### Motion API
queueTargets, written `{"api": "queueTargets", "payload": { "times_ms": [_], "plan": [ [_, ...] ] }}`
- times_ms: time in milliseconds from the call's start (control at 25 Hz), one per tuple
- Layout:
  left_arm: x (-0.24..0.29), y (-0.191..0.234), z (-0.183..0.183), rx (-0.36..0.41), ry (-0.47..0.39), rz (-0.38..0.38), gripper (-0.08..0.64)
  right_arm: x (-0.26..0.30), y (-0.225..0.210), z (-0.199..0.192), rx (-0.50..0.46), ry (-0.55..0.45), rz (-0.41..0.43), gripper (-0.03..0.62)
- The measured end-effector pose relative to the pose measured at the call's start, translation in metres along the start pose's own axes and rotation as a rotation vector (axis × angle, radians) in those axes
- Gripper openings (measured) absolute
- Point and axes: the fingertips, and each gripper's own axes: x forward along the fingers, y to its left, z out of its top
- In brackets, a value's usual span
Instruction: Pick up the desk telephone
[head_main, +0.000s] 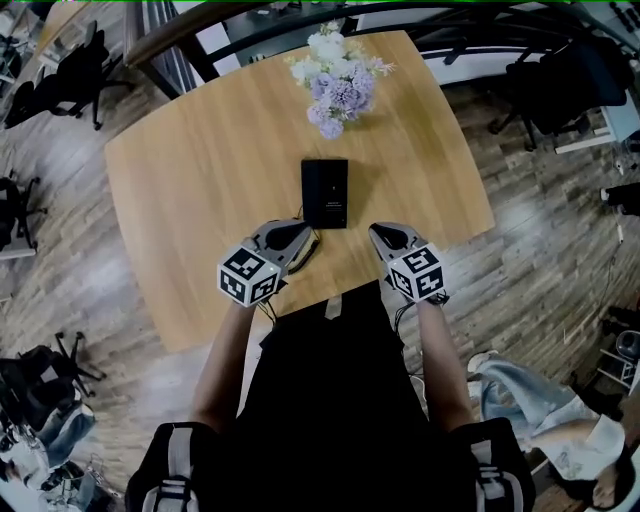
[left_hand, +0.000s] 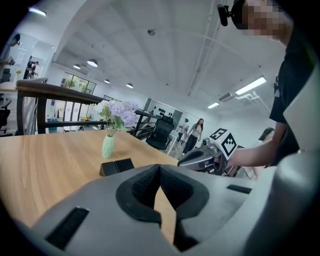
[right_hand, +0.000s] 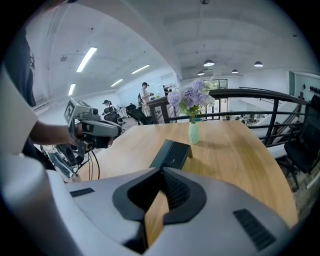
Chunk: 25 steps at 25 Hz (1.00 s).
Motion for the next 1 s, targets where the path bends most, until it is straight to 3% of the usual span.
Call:
{"api": "queueTargets", "payload": {
  "times_ms": [480, 680, 1000],
  "plan": [
    [0.03, 0.047, -0.032, -0.106, 0.079, 0.076, 0.021, 0.047, -0.012, -0.003, 0.007, 0.049, 0.096, 0.028],
    [0.037, 0.059, -0.042, -0.109, 0.102, 0.095, 0.021, 0.061, -0.018, -0.011, 0.02, 0.069, 0.124, 0.028],
    [0.052, 0.062, -0.057, -0.12, 0.128, 0.02, 0.021, 0.079, -0.027, -0.019, 0.045, 0.074, 0.154, 0.028]
  ]
}}
